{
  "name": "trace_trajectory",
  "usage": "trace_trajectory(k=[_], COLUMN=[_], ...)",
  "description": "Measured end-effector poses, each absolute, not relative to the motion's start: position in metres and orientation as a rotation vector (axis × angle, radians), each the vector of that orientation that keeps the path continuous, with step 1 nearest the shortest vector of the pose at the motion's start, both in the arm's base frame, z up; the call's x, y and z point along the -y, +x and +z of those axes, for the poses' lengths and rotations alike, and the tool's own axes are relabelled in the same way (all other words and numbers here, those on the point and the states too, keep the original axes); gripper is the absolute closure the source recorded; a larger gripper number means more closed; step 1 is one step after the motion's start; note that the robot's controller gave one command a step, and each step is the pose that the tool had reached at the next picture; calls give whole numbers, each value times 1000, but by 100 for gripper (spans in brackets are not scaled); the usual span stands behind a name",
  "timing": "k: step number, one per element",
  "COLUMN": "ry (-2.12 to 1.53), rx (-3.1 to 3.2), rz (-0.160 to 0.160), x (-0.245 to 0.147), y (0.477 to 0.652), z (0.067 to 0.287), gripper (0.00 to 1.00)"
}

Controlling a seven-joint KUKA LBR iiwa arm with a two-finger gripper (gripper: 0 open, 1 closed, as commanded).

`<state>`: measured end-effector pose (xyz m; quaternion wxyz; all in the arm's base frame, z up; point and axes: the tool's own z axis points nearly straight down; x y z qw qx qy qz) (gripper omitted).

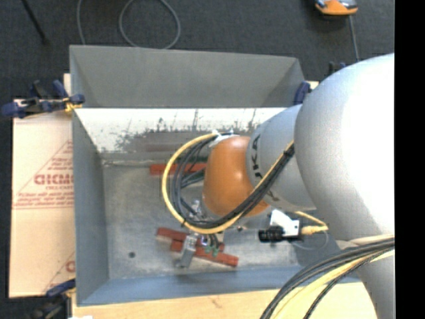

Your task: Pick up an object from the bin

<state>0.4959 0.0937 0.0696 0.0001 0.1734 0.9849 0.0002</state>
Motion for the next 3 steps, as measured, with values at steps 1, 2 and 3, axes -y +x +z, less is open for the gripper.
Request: trace_trajectory(k=[1, 2, 3], ry=[545, 540, 531], rx=[-3093, -3090, -3090], rz=[1, 3, 3], x=[-94, -93, -92], y=[496, 497, 499], z=[70, 108, 152], gripper=[100, 100, 100])
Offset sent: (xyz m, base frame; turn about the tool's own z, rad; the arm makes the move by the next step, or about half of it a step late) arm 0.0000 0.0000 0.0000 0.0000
